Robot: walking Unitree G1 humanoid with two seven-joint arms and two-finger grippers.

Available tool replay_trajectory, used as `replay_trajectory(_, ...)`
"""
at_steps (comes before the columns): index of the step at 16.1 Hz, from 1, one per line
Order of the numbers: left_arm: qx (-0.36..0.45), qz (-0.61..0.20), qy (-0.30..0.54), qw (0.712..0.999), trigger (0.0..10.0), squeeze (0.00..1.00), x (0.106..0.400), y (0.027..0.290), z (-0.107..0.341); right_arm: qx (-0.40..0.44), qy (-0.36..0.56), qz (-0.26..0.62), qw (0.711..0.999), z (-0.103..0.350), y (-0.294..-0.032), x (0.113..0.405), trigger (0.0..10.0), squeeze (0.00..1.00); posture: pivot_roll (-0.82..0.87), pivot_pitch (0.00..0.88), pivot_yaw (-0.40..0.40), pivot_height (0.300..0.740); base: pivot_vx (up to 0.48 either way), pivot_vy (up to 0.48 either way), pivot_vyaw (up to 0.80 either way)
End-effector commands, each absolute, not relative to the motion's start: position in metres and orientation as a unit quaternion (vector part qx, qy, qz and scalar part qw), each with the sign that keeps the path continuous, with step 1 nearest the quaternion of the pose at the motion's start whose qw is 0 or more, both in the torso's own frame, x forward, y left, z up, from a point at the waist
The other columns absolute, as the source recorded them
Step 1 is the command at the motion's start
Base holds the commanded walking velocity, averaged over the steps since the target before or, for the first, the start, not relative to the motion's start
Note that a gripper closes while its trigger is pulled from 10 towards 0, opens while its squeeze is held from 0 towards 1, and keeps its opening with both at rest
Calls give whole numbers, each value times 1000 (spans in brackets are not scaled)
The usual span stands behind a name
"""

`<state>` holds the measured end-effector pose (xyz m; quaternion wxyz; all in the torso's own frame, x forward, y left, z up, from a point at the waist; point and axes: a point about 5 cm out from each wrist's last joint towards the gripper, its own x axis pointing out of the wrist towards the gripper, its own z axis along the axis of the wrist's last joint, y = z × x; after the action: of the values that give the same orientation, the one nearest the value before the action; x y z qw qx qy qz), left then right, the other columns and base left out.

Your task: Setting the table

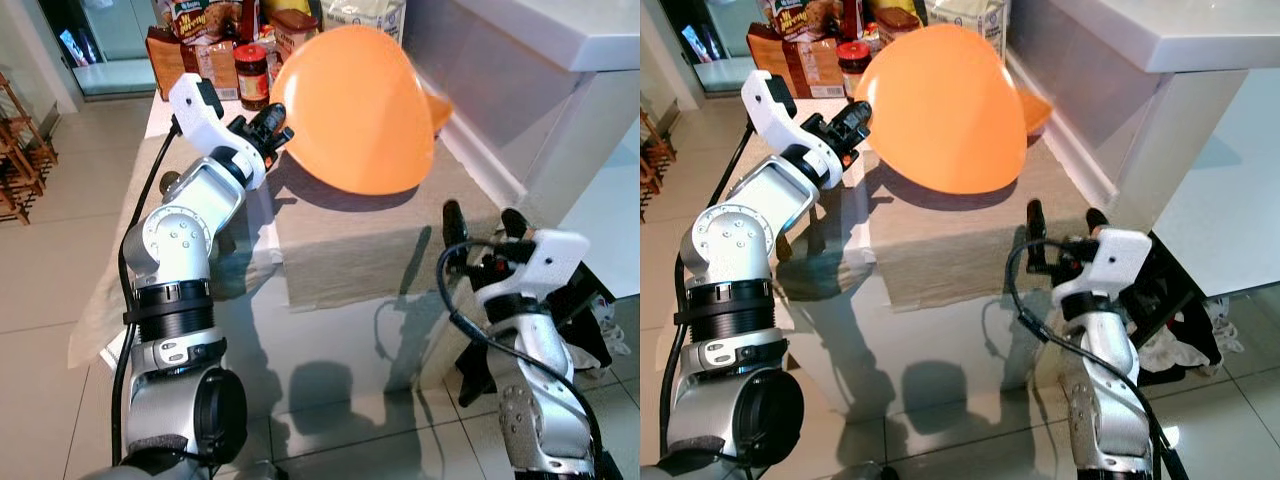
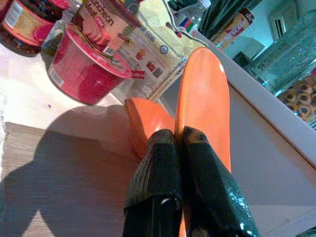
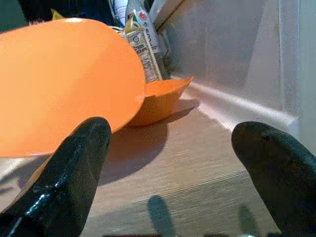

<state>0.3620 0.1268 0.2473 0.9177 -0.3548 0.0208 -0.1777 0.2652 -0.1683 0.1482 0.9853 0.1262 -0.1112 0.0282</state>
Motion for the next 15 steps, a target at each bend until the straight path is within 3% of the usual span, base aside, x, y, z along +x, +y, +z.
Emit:
replay_trajectory(1,-357,-204,-17,911,0,0,359,123,270,152,-123,37,980,157,-169,270,10000,0,18,0,42,740,0,0,0)
replay_trajectory(11,-398,-228,-28,888,0,0,354,121,282,310,-126,50,941,161,-183,302,10000,0,34,0,44,740,0,0,0)
replay_trajectory(15,-411,-248,-35,877,0,0,351,117,292,344,-138,91,924,172,-175,315,10000,0,44,0,46,740,0,0,0)
